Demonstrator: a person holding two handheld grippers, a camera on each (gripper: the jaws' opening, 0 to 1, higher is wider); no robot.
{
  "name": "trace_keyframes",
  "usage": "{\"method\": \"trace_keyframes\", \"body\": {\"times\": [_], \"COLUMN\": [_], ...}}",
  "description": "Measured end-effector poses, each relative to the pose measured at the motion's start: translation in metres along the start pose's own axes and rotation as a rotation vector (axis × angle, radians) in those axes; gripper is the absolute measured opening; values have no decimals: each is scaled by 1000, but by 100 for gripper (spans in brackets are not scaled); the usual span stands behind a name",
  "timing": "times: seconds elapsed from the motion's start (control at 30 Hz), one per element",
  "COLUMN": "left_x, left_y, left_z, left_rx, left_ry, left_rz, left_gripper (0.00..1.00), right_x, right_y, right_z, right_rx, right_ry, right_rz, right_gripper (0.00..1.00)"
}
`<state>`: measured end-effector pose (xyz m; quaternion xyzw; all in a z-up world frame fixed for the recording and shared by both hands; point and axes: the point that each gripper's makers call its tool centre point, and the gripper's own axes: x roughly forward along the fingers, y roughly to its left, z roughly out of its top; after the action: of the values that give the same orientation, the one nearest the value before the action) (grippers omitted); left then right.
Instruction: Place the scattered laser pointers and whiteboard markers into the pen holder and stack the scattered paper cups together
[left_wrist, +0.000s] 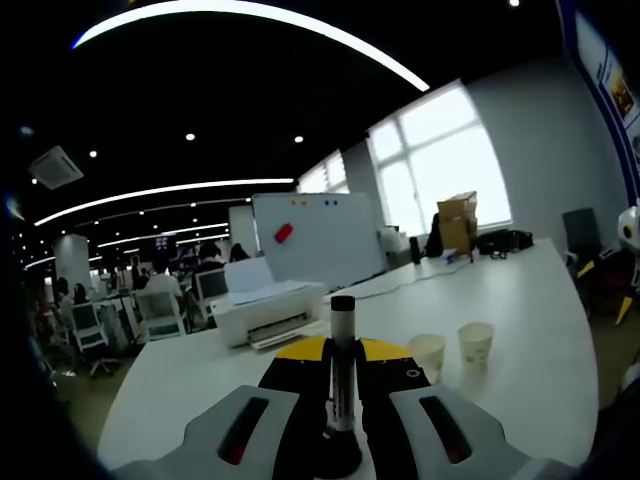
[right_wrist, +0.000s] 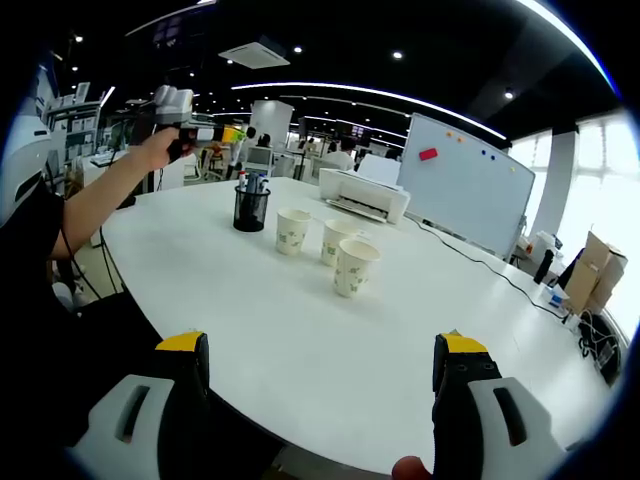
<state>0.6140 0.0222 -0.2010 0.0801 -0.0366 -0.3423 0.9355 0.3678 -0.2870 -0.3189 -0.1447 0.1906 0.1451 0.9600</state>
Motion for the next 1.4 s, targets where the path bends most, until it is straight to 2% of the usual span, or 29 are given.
{"method": "trace_keyframes", "body": {"times": [0.37, 1.03, 1.4], "left_x": [7, 11, 15], "left_y": [11, 17, 21], "left_z": [-12, -20, -25], "left_rx": [-5, -13, -43], "left_ry": [9, 5, -5], "left_rz": [26, 41, 48], "left_gripper": [14, 15, 15], "right_x": [-1, -1, 0], "right_y": [-1, 0, 0], "right_z": [-1, -1, -2], "right_rx": [5, 3, 3], "right_ry": [-1, -2, 3], "right_rz": [-3, 2, -1], "right_gripper": [88, 88, 88]}}
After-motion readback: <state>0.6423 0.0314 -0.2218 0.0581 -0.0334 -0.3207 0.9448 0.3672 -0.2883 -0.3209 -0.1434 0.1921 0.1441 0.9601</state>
